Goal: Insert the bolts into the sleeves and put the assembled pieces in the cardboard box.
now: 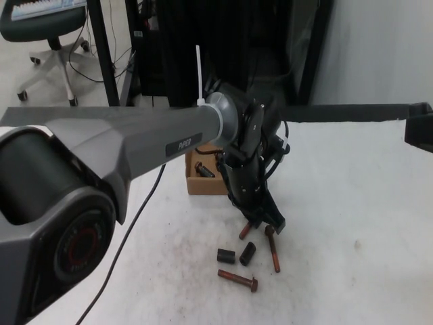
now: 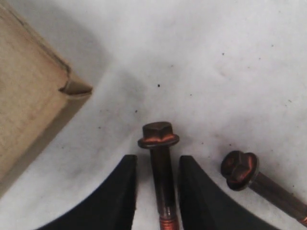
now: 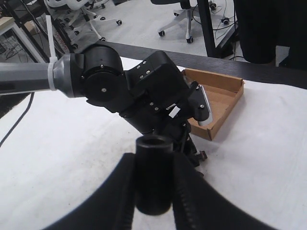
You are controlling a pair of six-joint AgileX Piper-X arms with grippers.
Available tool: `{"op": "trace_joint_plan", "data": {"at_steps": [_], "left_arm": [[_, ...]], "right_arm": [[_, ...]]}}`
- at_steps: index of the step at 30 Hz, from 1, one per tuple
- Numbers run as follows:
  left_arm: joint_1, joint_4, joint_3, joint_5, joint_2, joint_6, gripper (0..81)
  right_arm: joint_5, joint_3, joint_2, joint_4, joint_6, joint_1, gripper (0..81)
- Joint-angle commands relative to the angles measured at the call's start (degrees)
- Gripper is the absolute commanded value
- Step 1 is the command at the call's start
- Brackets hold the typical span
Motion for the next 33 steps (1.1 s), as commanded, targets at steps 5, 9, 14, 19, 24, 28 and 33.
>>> {"op": "trace_joint_plan", "data": {"at_steps": [5, 9, 14, 19, 24, 28, 33], "left_arm": [[0.0, 0.8, -0.3, -0.6, 2.0, -0.3, 23.5], [0.0, 0.6, -0.3, -0.6, 2.6, -0.3, 23.5], [0.0, -0.8, -0.3, -0.6, 2.8, -0.5, 23.2], [0.0, -1.5, -0.4, -0.5, 2.8, -0.4, 0.3], [0.0, 0.7, -0.4, -0.3, 1.9, -0.5, 0.4], [0.0, 2.2, -0.4, 1.3, -1.5, -0.5, 0.4], [0.0, 1.6, -0.3, 8.1, -9.8, -1.0, 0.3]], "right_arm": [[-1.9, -0.2, -0.5, -0.3, 0.0, 0.0, 0.8], [-1.9, -0.2, -0.5, -0.3, 0.0, 0.0, 0.8], [-1.9, -0.1, -0.5, -0.3, 0.0, 0.0, 0.8], [-1.9, -0.1, -0.5, -0.3, 0.0, 0.0, 0.8], [-1.9, -0.1, -0.5, -0.3, 0.0, 0.0, 0.8], [-1.9, -0.1, -0.5, -0.4, 0.0, 0.0, 0.8], [-1.9, 0.1, -0.5, -2.2, 0.0, 0.0, 0.8]]}}
